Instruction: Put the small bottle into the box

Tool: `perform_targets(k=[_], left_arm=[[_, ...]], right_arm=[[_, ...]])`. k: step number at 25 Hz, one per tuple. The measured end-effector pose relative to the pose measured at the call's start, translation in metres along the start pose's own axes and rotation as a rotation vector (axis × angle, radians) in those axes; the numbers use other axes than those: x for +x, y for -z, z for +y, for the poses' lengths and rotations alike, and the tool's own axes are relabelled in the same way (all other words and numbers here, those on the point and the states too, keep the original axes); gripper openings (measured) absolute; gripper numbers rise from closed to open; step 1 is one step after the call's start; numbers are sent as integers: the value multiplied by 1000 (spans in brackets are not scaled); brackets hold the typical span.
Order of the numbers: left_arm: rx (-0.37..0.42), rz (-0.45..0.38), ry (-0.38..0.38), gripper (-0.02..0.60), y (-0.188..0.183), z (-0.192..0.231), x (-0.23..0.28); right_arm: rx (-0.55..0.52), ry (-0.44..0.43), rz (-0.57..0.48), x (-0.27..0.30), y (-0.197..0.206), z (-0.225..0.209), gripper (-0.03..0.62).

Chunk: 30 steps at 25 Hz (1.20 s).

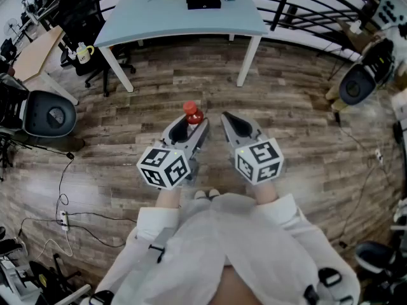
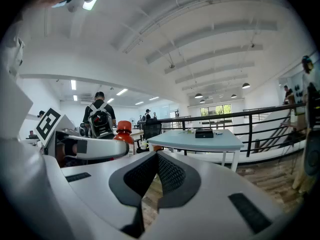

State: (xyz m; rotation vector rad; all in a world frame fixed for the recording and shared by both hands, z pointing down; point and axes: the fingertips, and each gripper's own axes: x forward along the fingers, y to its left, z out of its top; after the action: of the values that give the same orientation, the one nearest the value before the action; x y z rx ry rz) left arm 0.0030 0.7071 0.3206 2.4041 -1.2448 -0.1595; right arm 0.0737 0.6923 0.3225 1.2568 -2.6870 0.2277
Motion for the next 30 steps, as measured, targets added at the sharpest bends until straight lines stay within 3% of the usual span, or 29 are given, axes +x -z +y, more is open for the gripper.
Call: perform_targets(k=[11,22,30], left_arm=[[-6,3,12,209,-2,-3,3],[99,-8,16,210,-19,21,-7],[73,-5,47,210,-28,34,0]], right_arm=[[14,6,20,4,1,-1,2],[7,-10,15,30,-1,18,3],[68,37,13,44,8,15,3]])
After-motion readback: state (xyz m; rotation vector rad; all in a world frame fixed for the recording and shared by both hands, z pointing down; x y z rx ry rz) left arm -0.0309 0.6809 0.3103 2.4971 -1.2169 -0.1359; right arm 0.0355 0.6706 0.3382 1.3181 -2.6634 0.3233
